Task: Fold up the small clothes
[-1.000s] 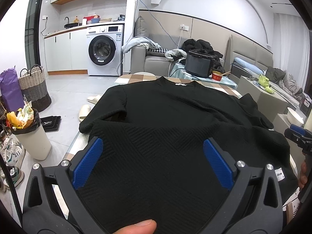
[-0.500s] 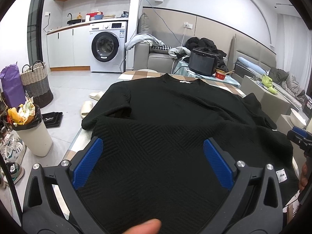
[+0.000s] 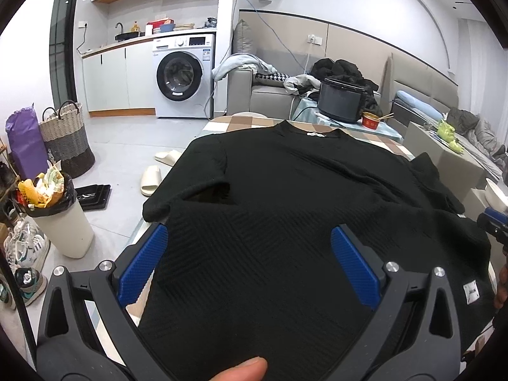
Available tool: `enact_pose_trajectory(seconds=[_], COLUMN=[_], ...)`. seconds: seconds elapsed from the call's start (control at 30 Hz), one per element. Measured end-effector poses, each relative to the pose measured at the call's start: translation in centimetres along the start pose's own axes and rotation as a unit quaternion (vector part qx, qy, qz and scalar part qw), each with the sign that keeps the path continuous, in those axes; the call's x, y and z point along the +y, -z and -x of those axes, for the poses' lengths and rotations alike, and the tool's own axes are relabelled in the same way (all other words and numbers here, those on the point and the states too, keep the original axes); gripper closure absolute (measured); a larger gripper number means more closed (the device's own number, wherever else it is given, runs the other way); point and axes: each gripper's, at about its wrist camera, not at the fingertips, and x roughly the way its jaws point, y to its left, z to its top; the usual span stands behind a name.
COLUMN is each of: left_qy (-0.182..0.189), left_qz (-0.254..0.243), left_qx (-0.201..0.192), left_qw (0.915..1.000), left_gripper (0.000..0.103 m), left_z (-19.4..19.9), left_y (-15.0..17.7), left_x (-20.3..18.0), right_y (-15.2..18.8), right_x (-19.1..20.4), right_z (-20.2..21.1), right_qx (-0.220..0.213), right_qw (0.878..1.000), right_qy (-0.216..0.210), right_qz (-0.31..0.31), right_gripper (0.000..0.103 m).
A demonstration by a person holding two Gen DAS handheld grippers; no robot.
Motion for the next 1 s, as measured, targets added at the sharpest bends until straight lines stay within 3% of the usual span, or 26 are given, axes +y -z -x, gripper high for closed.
enact_pose_trajectory(seconds=[0.27, 0.57, 0.7, 0.83, 0.93, 1.0], left_qy=[0.001, 0.007, 0.004, 0.009, 0.019, 0.012], left_qz=[-0.001, 0.000, 0.013, 0.029, 0.031, 0.025], left_qx=[-0.005, 0.014, 0.024, 0.042, 0.046, 0.046], left_qw=[1.0000, 0.9999, 0.9996, 0.9987, 0.9983, 0.9986], left_gripper=[0.001, 0.001, 0.001, 0.002, 0.011, 0.011], left_z=[-1.4, -3.6, -5.1, -7.2, -8.4, -9.0], left_y=[-2.0, -4.0, -4.9, -5.7, -6.2, -6.2], left_x=[-0.3, -1.1, -0.7, 0.2, 0.5, 0.4], right_y=[-0.8, -2.2, -2.6, -2.6, -2.3, -2.2], right_x=[-1.3, -6.2, -9.5, -12.3, -14.5, -16.0], right_z=[-0.7, -1.8, -2.9, -4.1, -5.3, -5.9], right_qx=[0.001, 0.015, 0.036, 0.048, 0.062, 0.070], right_qw=[1.000, 0.995, 0.986, 0.976, 0.965, 0.956], right_qy=[-0.005, 0.018, 0.032, 0.034, 0.029, 0.037], right_qz=[-0.012, -0.097, -0.159, -0.212, -0.255, -0.282], right_gripper=[0.000, 0.000, 0.000, 0.011, 0.017, 0.020])
